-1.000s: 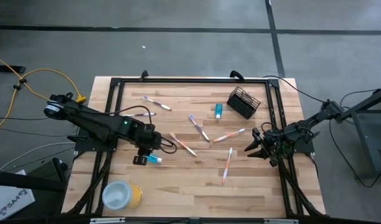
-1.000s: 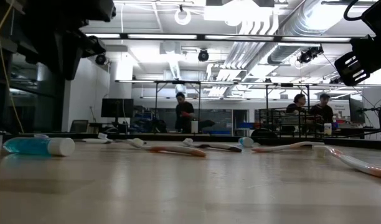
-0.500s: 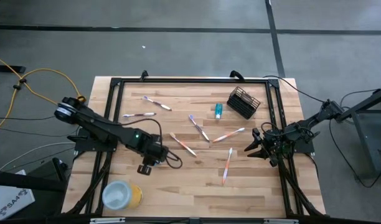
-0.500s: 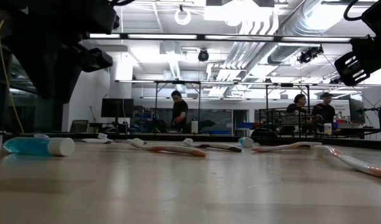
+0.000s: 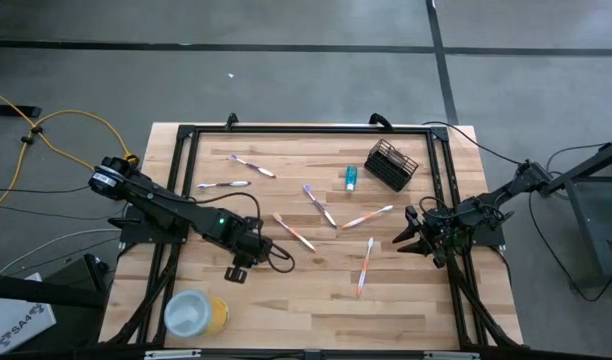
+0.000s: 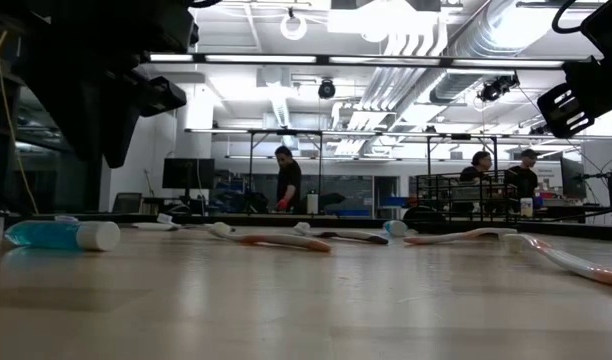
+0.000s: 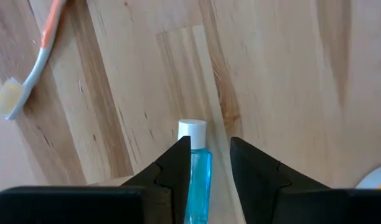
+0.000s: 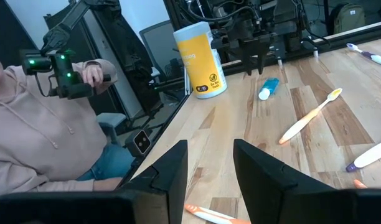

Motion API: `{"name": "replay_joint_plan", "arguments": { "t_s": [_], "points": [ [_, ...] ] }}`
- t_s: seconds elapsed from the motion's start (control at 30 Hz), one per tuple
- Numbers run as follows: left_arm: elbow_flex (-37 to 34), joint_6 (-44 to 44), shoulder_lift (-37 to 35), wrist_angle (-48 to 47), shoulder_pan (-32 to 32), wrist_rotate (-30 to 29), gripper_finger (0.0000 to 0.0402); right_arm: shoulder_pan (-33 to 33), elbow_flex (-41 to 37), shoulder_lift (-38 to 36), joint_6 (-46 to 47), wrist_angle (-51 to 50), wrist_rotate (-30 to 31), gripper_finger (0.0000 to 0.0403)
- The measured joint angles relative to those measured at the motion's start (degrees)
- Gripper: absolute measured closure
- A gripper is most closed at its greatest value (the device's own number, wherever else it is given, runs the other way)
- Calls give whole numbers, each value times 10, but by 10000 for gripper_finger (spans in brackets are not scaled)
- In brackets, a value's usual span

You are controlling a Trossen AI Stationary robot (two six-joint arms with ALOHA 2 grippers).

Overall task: Pick & Place toothbrushing station
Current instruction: Put the bottom blue mouthwash bottle into the middle of the black mesh organizer

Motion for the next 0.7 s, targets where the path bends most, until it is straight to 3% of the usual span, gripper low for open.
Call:
{"name": "replay_joint_plan", "arguments": {
  "t_s": [0.4, 0.7],
  "points": [
    [-2, 9, 12, 5, 0, -35, 290, 0, 0, 0, 0, 0, 0, 282],
    [-2, 28, 57, 3, -3, -31, 254, 0, 0, 0, 0, 0, 0, 282]
  ]
}}
